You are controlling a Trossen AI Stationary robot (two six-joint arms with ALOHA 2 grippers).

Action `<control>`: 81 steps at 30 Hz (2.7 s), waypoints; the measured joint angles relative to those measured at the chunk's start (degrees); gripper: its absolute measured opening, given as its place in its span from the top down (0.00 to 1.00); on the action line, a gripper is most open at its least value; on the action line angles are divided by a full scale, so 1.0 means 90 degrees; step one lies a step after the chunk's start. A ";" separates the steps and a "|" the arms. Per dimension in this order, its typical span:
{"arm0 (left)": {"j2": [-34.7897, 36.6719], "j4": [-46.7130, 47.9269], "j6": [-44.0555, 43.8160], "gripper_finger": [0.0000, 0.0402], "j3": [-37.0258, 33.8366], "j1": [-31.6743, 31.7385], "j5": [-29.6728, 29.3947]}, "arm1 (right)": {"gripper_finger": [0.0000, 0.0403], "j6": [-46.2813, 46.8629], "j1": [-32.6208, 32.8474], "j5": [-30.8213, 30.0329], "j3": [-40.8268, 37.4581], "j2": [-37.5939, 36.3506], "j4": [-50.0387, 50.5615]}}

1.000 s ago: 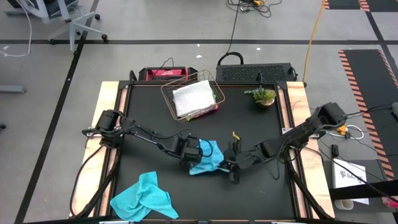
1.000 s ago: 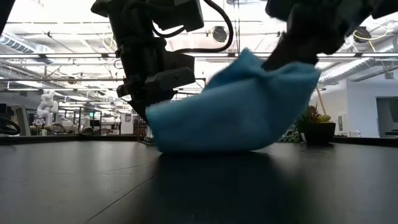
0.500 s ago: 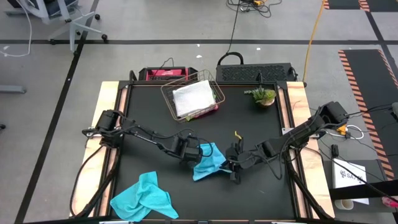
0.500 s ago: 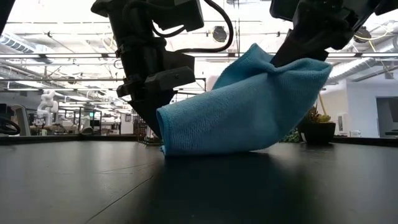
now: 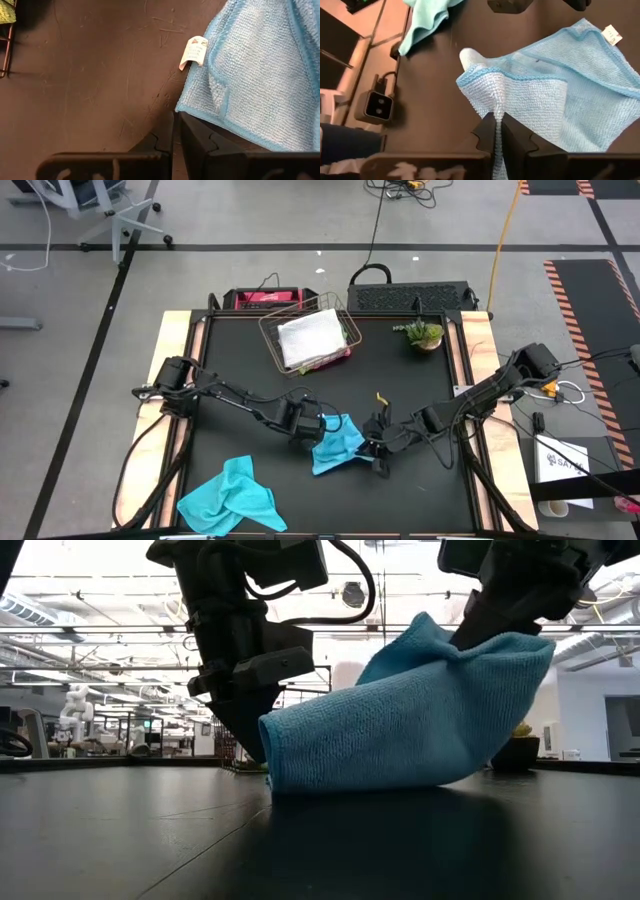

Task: Fold microfiber towels
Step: Fold the right light blue microfiber cloth

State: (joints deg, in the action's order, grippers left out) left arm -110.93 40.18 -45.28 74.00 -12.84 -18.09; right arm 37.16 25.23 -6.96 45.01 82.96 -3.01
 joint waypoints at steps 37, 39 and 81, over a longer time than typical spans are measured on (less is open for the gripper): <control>0.0000 -0.0017 -0.0028 0.92 0.0000 0.0000 -0.0022 | 0.79 0.0439 0.0495 0.1604 0.0000 0.0007 0.0819; 0.0000 -0.0016 -0.0028 0.92 0.0000 0.0000 -0.0019 | 0.78 0.0440 0.0541 0.1422 0.0000 0.0019 0.0819; 0.0002 0.0008 -0.0059 0.92 0.0000 0.0002 0.0000 | 0.72 -0.1377 0.0510 0.0609 0.0000 0.1715 -0.0716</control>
State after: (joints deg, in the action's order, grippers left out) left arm -110.91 40.26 -45.81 74.00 -12.82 -18.09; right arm 24.77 29.82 -1.48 45.01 98.39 -9.45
